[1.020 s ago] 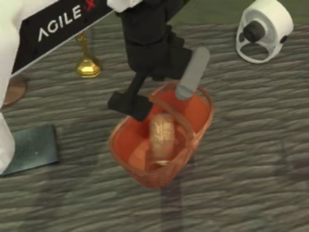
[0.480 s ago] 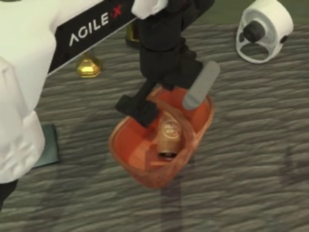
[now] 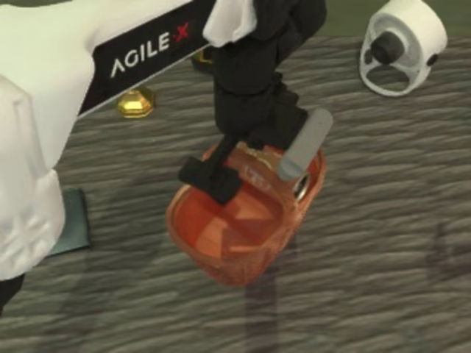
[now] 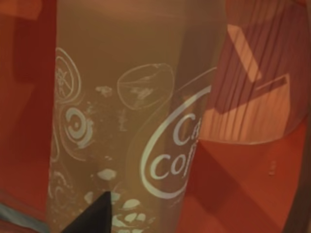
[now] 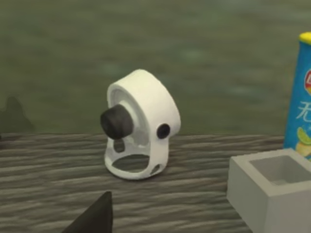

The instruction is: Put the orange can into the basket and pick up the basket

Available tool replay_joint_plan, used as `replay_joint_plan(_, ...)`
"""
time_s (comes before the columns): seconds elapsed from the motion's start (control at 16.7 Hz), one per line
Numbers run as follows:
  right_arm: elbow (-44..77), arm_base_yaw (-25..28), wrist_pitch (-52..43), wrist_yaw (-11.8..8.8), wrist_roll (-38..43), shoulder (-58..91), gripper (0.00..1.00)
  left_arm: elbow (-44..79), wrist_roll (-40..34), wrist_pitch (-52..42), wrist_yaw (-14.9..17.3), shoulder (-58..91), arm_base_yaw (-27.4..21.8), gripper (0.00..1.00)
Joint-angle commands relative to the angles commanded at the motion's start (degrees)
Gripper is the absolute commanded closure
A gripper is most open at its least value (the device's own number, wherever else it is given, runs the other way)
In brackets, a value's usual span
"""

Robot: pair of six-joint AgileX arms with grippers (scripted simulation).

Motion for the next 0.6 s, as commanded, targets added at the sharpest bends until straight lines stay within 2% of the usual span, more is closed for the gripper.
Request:
replay_joint_plan(0.12,0.0,0.0,0.0,0.0,0.0,0.0,0.0,0.0,0.0,0.0,0.0,0.0,0.0,0.0)
replay_joint_plan(0.6,0.0,0.0,0.0,0.0,0.0,0.0,0.0,0.0,0.0,0.0,0.0,0.0,0.0,0.6)
